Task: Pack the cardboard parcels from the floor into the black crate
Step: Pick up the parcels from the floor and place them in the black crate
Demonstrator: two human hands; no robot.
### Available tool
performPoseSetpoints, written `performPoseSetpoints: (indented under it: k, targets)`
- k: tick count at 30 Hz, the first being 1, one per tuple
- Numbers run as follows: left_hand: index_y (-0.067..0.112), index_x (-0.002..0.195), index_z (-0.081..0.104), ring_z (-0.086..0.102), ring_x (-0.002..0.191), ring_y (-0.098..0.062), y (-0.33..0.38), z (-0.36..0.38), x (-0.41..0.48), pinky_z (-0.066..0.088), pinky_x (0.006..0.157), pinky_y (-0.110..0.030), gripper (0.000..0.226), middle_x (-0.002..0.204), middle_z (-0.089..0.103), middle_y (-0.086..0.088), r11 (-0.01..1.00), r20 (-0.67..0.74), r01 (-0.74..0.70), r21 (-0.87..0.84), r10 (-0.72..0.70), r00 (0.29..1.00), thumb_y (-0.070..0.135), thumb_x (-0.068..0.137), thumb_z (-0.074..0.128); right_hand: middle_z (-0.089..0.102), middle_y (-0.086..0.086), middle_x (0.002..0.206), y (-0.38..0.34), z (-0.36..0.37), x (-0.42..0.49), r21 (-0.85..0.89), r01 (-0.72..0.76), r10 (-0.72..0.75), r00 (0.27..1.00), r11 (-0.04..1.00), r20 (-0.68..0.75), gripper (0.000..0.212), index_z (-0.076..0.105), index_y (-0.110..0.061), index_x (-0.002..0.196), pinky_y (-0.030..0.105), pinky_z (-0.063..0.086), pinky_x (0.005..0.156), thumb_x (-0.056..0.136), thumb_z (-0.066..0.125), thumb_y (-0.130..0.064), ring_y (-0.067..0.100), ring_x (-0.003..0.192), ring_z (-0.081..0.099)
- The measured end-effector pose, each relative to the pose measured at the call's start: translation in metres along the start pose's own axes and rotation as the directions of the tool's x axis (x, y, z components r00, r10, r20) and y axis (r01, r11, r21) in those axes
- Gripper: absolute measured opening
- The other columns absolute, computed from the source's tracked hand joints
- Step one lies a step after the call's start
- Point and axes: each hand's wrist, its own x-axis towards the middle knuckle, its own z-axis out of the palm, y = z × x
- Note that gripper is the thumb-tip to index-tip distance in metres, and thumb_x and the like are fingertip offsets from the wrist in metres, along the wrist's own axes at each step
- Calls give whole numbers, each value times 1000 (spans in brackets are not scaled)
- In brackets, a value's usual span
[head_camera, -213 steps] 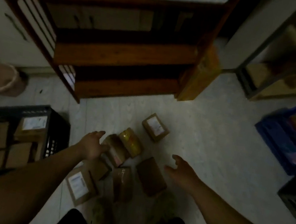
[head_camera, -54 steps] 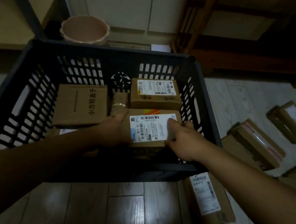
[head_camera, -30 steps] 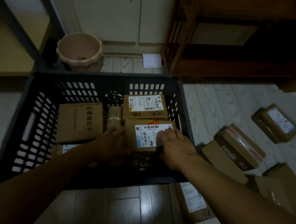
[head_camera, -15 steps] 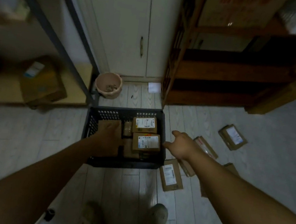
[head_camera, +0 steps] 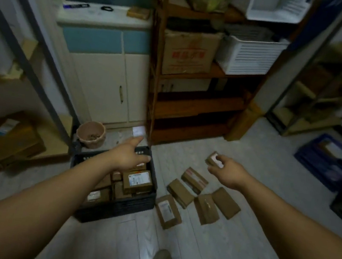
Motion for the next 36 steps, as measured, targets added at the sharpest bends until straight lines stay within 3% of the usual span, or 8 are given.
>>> performPoseSetpoints:
  k: [11, 20, 30, 36]
  targets:
    - [31, 150, 9, 11, 146, -23, 139, 98, -14, 19, 116, -39, 78, 160, 5, -2, 987, 62, -151, 50, 148, 987, 43, 90, 57, 27, 8, 155, 155, -78, -64, -31, -53, 49, 992, 998, -118, 67, 26, -17, 150, 35, 30, 110, 94, 51, -44, 25, 139, 32]
    - [22, 151, 11, 21, 143, -26, 257, 221, 25, 23, 113, -35, 74, 158, 15, -5, 995, 137, -98, -32, 102, 985, 37, 93, 54, 28, 9, 155, 308, -134, -36, 32, -61, 62, 997, 998, -51, 69, 27, -17, 150, 35, 30, 110, 93, 52, -46, 25, 139, 33]
    - [21, 151, 10, 19, 144, -25, 249, 230, 120, 20, 114, -35, 76, 158, 14, -6, 997, 180, 58, -50, -48, 982, 38, 92, 54, 29, 9, 155, 316, -137, 81, 108, -47, 35, 993, 993, 111, 68, 26, -15, 150, 33, 31, 109, 94, 54, -42, 26, 138, 34]
    - [12, 148, 21, 28, 140, -24, 252, 244, 202, 24, 110, -27, 63, 154, 25, -8, 975, 216, 171, -142, -138, 967, 23, 95, 53, 30, 10, 154, 331, -134, 156, 83, -96, 76, 973, 992, 219, 66, 26, -18, 150, 32, 33, 108, 94, 53, -41, 25, 138, 35]
